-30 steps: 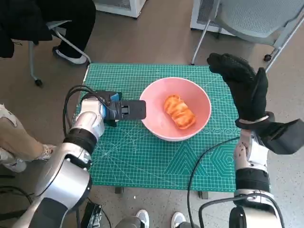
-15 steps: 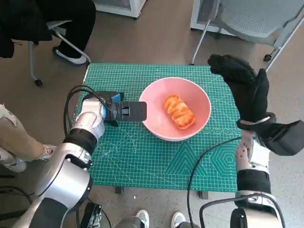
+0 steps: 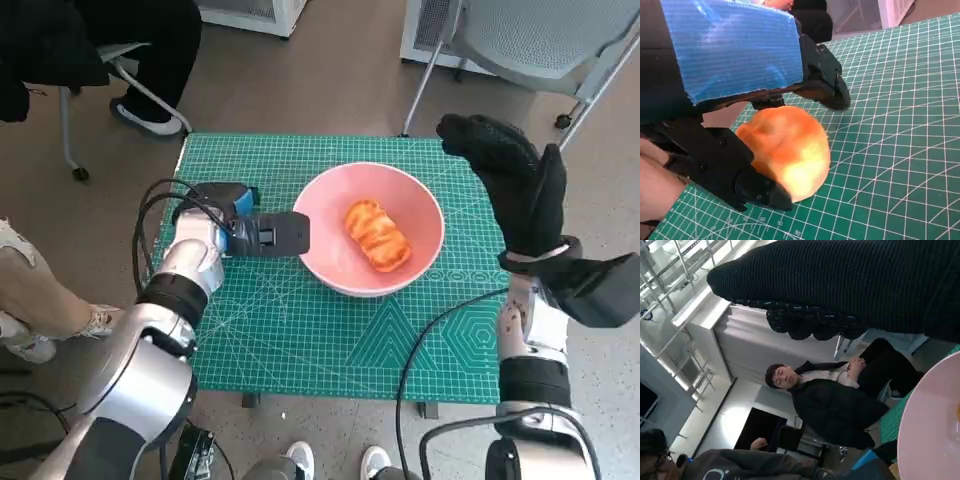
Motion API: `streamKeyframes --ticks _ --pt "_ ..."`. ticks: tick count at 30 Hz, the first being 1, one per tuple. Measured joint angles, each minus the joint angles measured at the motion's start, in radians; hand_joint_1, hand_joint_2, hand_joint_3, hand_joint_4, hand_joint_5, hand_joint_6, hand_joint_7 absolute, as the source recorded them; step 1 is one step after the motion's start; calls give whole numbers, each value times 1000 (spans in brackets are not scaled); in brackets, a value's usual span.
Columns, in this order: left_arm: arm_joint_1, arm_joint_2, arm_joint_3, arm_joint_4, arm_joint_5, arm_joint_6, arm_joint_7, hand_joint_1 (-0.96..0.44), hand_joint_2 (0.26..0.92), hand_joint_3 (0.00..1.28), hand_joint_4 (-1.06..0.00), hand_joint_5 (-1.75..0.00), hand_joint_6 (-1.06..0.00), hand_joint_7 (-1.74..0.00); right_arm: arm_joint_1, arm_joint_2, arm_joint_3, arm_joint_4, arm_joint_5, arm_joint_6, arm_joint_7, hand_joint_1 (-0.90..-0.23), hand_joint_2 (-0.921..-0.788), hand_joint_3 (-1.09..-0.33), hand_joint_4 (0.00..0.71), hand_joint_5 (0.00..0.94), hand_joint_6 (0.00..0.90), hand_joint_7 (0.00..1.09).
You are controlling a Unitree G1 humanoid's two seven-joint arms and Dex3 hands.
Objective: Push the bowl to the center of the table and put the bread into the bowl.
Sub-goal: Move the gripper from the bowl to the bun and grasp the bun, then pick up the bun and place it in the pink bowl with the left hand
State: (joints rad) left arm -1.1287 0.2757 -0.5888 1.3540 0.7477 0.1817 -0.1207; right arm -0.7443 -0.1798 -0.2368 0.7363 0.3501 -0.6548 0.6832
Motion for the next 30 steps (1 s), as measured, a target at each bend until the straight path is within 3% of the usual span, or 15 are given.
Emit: streamKeyframes --ticks 11,18,21,22,24,27,30 --pt "0 4 12 -2 -9 -5 -8 379 859 149 -729 -1194 -480 -718 0 0 3 11 -1 -6 -1 -688 -921 -769 178 4 -1 537" --pt "0 14 19 -4 -14 -8 -7 381 856 145 -741 -1183 -493 -624 -1 0 5 21 -1 -10 -1 -689 -921 -767 174 1 -1 538" --pt "0 20 20 -6 -16 -9 -7 384 796 262 -733 -1210 -521 -647 -1 1 6 24 -1 -12 -1 -691 -921 -766 173 1 -1 538" --pt "0 23 21 -8 -17 -10 -7 246 790 292 -699 -1218 -560 -853 -2 1 6 26 -1 -13 -1 -691 -921 -766 173 0 0 538" --pt "0 27 23 -10 -19 -11 -7 127 791 312 -662 -1232 -587 -1038 -3 1 6 27 -1 -13 -1 -691 -921 -766 172 0 0 538" --pt "0 34 27 -19 -21 -11 -7 42 702 459 -719 -1268 -603 -1113 -4 2 6 27 0 -13 -1 -692 -921 -766 172 0 -1 538" --pt "0 39 33 -32 -24 -11 -8 14 680 485 -746 -1222 -613 -1172 -7 3 6 28 0 -13 -1 -692 -921 -765 172 0 0 538"
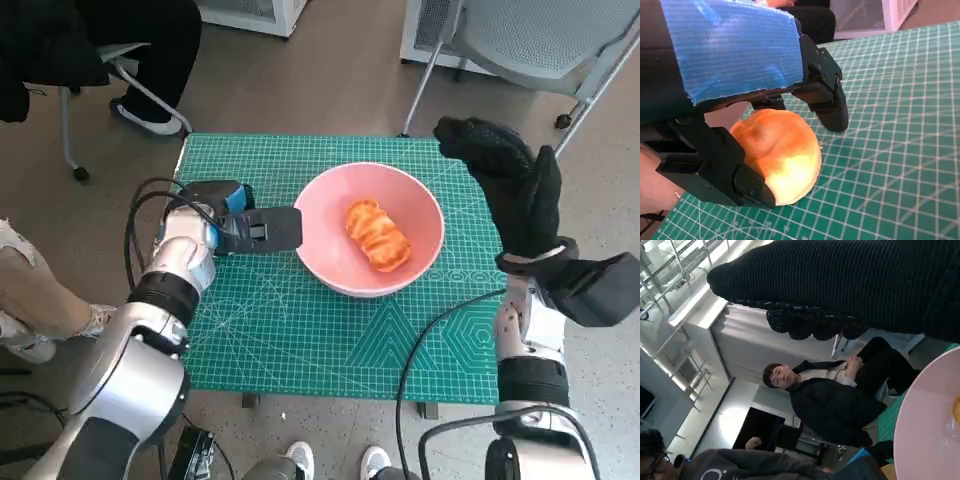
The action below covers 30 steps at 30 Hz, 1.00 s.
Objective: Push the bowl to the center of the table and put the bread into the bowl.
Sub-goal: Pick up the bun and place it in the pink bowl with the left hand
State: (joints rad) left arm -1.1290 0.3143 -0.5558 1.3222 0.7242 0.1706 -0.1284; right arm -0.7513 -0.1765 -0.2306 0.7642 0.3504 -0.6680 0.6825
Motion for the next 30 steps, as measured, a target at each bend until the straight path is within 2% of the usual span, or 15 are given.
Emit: streamKeyframes --ticks 2,3,5,7,9,13,14,17,20,25,30 --pt "0 3 4 -11 -3 0 -2 8 684 474 -745 -1168 -622 -1222 -2 1 0 0 0 0 0 -692 -921 -765 172 0 0 538" --pt "-1 4 7 -17 -5 0 -4 6 721 421 -717 -1179 -620 -1225 -2 1 0 0 0 0 0 -692 -921 -764 171 0 0 539" --pt "-4 8 12 -28 -13 0 -13 3 839 249 -634 -1216 -599 -1244 -3 2 0 0 1 0 1 -690 -921 -764 171 0 0 539" --pt "-6 14 20 -46 -21 2 -21 2 879 173 -626 -1125 -631 -1289 -5 2 0 2 2 0 2 -688 -921 -765 170 0 -1 538" --pt "-10 21 26 -63 -25 3 -26 1 881 129 -708 -1017 -643 -1292 -7 3 0 4 3 0 3 -685 -921 -765 170 0 -1 538" --pt "-17 41 44 -114 -32 14 -33 1 872 116 -764 -1072 -647 -1178 -11 4 0 7 3 0 4 -680 -921 -765 170 0 0 538" --pt "-17 47 49 -135 -33 18 -35 1 839 172 -777 -1097 -646 -1151 -12 4 0 8 3 0 4 -678 -921 -765 170 0 0 538" --pt "-14 68 66 -218 -38 25 -36 1 783 270 -791 -1138 -648 -1111 -14 6 0 12 3 0 4 -674 -921 -765 171 0 0 538" --pt "-4 90 85 -317 -43 27 -36 1 763 303 -789 -1166 -658 -1082 -16 8 0 17 2 -1 4 -672 -921 -765 171 1 0 539" --pt "40 129 116 -513 -44 30 -37 2 754 318 -783 -1186 -673 -1056 -20 15 0 23 2 -4 4 -672 -921 -764 171 1 0 539" --pt "99 160 147 -702 -43 39 -46 2 776 258 -790 -1188 -719 -976 -27 20 -1 34 2 -6 4 -672 -921 -763 171 1 1 539"
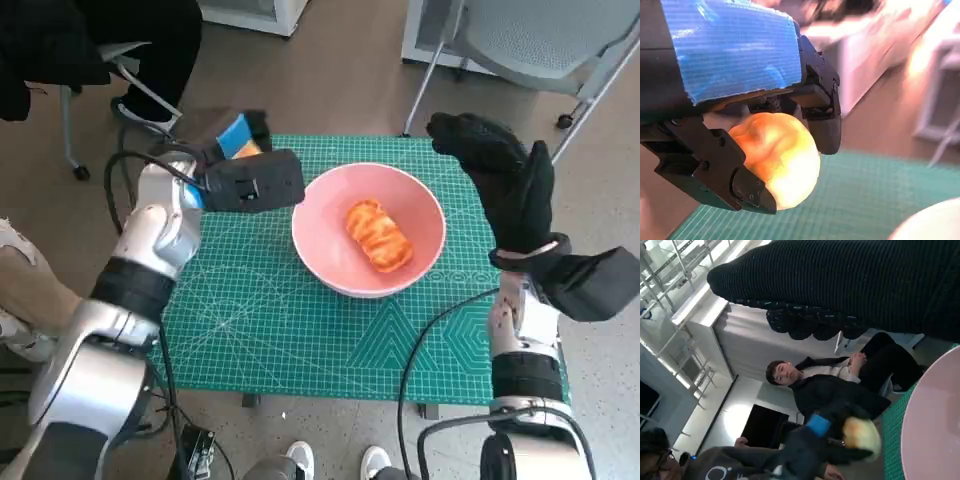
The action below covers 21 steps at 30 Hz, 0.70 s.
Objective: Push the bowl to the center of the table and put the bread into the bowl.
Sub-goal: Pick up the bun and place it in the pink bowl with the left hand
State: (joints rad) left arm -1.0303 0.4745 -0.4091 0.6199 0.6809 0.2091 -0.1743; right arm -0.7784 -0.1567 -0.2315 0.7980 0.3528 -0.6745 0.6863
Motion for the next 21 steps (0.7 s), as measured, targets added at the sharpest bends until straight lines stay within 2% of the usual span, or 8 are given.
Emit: streamKeyframes --ticks 3,8,14,21 --pt "28 12 18 -107 2 13 -14 1 780 240 -796 -1184 -739 -946 -3 2 0 10 0 -1 0 -672 -921 -763 172 1 1 538" --pt "38 20 35 -198 8 27 -32 1 844 130 -771 -1187 -741 -948 -9 3 0 17 0 -1 0 -672 -921 -763 171 1 1 538" --pt "35 20 37 -207 13 25 -44 1 881 69 -779 -1128 -704 -1032 -15 4 0 22 0 -7 0 -672 -921 -763 171 1 1 538" --pt "32 -7 31 -203 19 28 -63 1 888 58 -796 -1098 -679 -1069 -15 3 -2 22 0 -8 0 -675 -921 -764 171 0 1 538"
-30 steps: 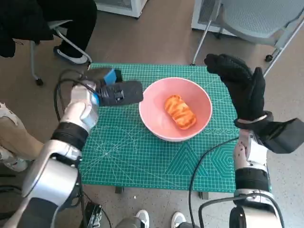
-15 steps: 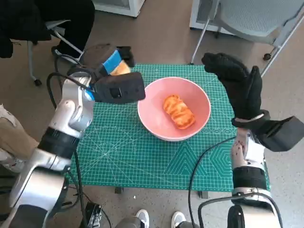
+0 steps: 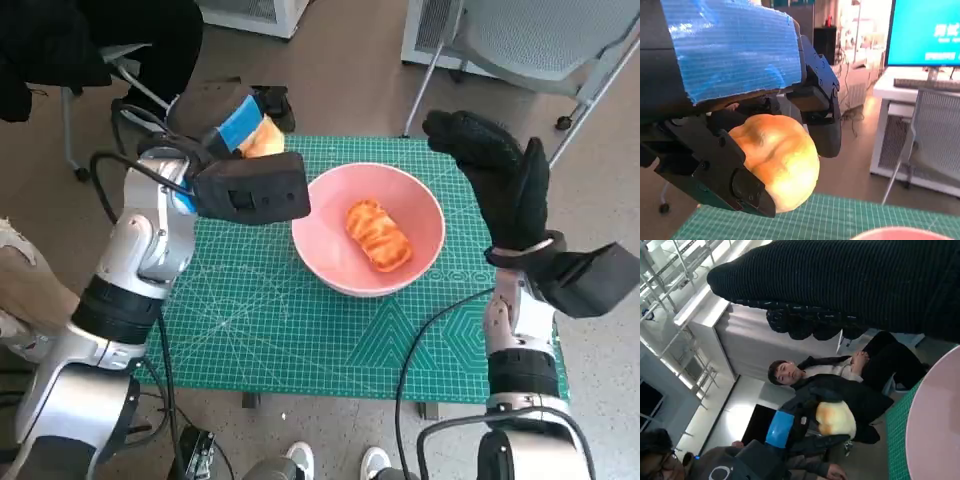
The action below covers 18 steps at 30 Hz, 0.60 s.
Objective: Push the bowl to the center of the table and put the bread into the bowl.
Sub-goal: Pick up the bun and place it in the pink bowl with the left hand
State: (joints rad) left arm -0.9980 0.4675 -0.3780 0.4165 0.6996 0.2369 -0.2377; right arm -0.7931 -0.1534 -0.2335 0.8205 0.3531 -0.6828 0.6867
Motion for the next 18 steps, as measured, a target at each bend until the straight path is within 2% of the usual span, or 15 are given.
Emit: streamKeyframes --ticks 10,15,18 --pt "-8 -97 -43 -59 11 3 -20 1 890 45 -815 -1096 -685 -1044 0 1 0 -4 0 -2 0 -679 -921 -766 170 0 0 538" --pt "-34 -149 -70 -37 10 -44 -19 1 909 48 -756 -1205 -668 -1018 4 0 -1 -12 -1 -6 0 -680 -921 -766 170 0 0 538" --pt "-54 -173 -80 -5 10 -80 -13 2 917 109 -658 -1306 -597 -1094 10 0 -1 -16 -3 -11 -3 -680 -921 -767 170 0 0 538"
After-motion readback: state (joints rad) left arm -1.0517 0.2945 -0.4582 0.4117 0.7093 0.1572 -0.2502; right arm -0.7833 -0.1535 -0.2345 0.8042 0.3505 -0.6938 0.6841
